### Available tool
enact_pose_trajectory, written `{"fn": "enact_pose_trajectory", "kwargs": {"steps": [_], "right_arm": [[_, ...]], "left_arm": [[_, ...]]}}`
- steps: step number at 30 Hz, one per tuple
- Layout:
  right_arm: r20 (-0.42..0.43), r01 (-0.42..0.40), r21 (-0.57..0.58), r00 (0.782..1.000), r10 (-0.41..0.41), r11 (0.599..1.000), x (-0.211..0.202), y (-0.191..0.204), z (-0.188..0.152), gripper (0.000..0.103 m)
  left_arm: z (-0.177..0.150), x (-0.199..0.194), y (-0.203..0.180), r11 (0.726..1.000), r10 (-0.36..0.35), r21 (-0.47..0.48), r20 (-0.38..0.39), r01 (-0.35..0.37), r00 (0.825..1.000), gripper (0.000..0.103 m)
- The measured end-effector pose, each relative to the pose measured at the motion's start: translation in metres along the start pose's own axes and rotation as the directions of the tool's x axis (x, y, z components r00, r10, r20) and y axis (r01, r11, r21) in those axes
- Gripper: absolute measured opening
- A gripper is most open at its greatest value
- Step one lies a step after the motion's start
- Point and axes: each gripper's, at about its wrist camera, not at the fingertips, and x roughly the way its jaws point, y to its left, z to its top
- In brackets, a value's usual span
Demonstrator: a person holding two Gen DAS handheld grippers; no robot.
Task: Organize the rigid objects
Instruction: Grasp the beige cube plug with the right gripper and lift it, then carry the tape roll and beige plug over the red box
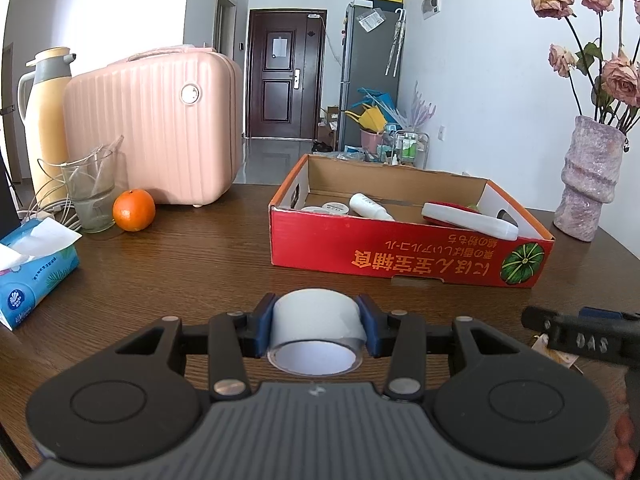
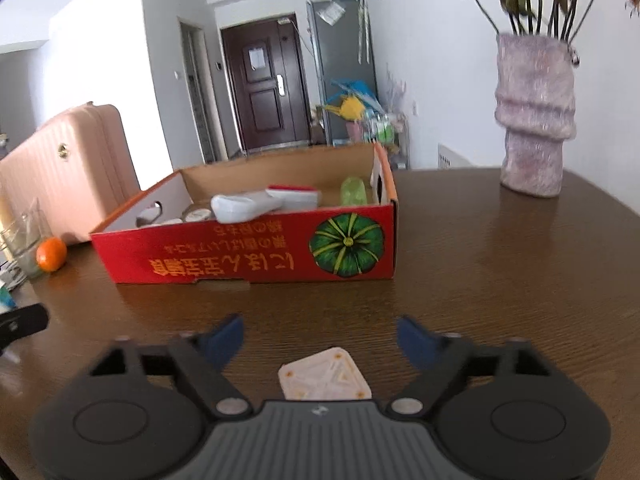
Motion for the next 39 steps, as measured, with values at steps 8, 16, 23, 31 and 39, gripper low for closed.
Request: {"fn": "enact_pose_trajectory", "kwargs": {"steps": [8,16,23,31,39], "right_arm": [[-0.100,-0.001,-0.060,0.995,-0.005,0.998,0.002,0.005,-0.013,0.038],[0.013,-0.045,-0.069,0.999,0.046,0.997,-0.032,0.016,-0.015,0.038],[0.083,-0.091,-0.074,0.992,0.097,0.993,-0.057,0.026,-0.010,0.038],[0.178,-0.127,-0.057,0.975,0.136,0.990,-0.071,0.035,0.005,0.038],[0.243,-0.153,-0.025,0.958,0.154,0.988,-0.054,0.030,0.026,0.038]], "left_arm": [[0.000,-0.002,-0.002,1.000,0.001,0.002,0.004,-0.001,1.000,0.044],[0.001,-0.004,-0.001,1.000,-0.001,0.001,0.009,0.001,1.000,0.044],[0.005,-0.009,-0.002,1.000,-0.006,-0.003,0.026,0.006,1.000,0.044],[0.022,-0.017,-0.005,0.999,-0.014,-0.031,0.072,0.017,0.997,0.044],[0.045,-0.003,-0.023,0.998,-0.024,-0.054,0.110,0.030,0.994,0.044]]}}
